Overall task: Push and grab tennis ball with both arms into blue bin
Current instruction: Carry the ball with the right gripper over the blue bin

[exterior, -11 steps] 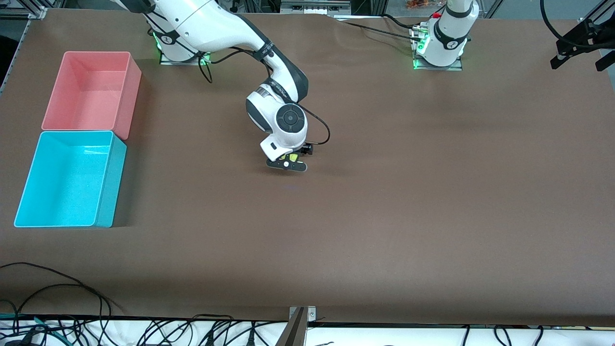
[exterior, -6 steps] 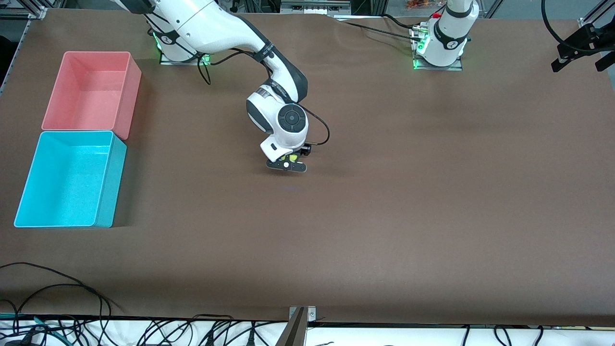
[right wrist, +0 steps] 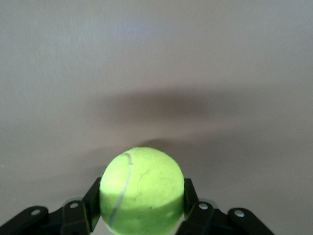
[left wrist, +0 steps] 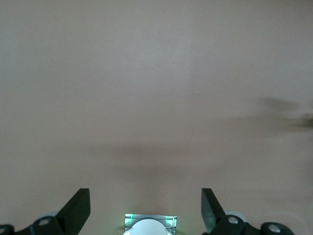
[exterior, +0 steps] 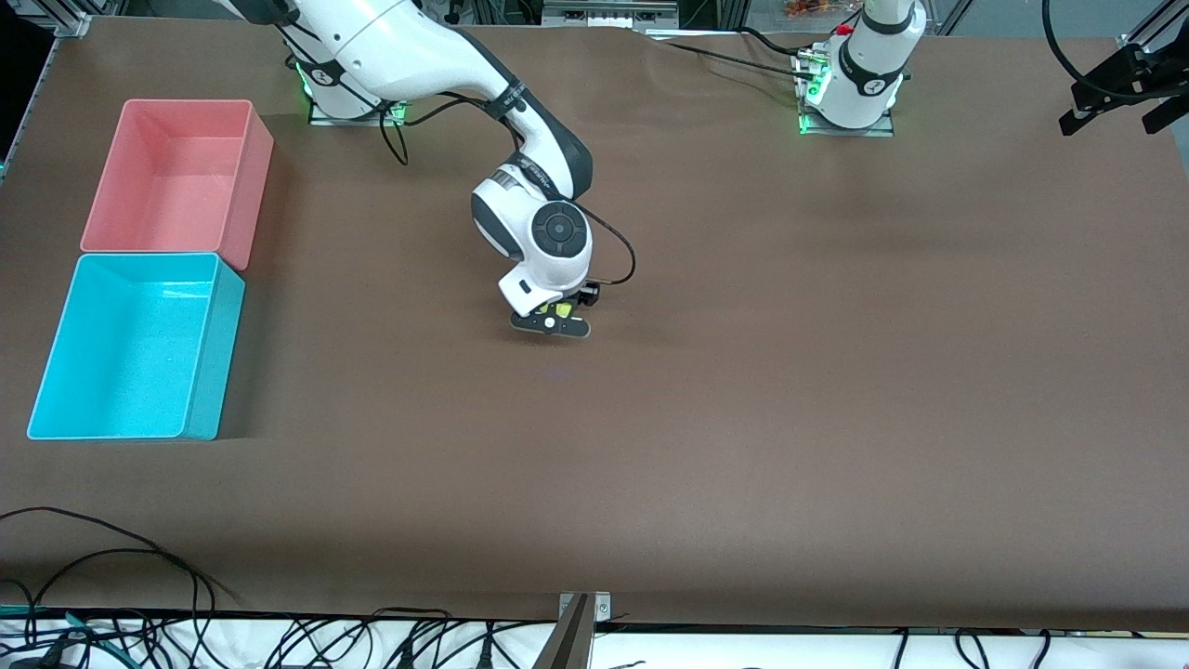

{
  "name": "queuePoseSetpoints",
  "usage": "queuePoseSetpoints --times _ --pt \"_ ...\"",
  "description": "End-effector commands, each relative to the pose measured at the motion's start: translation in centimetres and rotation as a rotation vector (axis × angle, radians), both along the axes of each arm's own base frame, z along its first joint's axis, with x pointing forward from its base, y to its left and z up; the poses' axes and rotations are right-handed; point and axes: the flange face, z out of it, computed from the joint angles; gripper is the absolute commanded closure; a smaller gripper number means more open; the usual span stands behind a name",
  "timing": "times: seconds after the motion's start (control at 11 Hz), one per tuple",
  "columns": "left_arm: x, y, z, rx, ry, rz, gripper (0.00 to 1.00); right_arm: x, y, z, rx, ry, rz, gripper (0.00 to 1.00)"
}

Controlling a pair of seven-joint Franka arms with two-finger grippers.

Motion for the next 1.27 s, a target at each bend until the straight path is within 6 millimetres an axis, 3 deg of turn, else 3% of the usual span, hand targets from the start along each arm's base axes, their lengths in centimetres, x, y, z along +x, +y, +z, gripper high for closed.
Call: queuePoseSetpoints --times 0.0,0.45,0.82,1.18 --pt "0.3 -0.8 0.7 -0.023 0.004 -0.002 0.00 3.4 -2.1 5.3 -0.022 0.012 -0.003 0.78" --pt "0.4 -0.4 0.6 -0.018 0.004 0.004 0.00 10.1 -8.9 14.0 0.016 0.115 0.043 0.77" --pt "0.5 -0.3 0.4 -0.010 0.009 0.005 0.00 12.5 -18.4 21.2 0.031 0.168 0.130 0.77" --pt "0.5 -0.5 0.7 -0.009 0.002 0.000 0.00 13.3 -28.6 24.0 0.051 0.236 0.172 0.75"
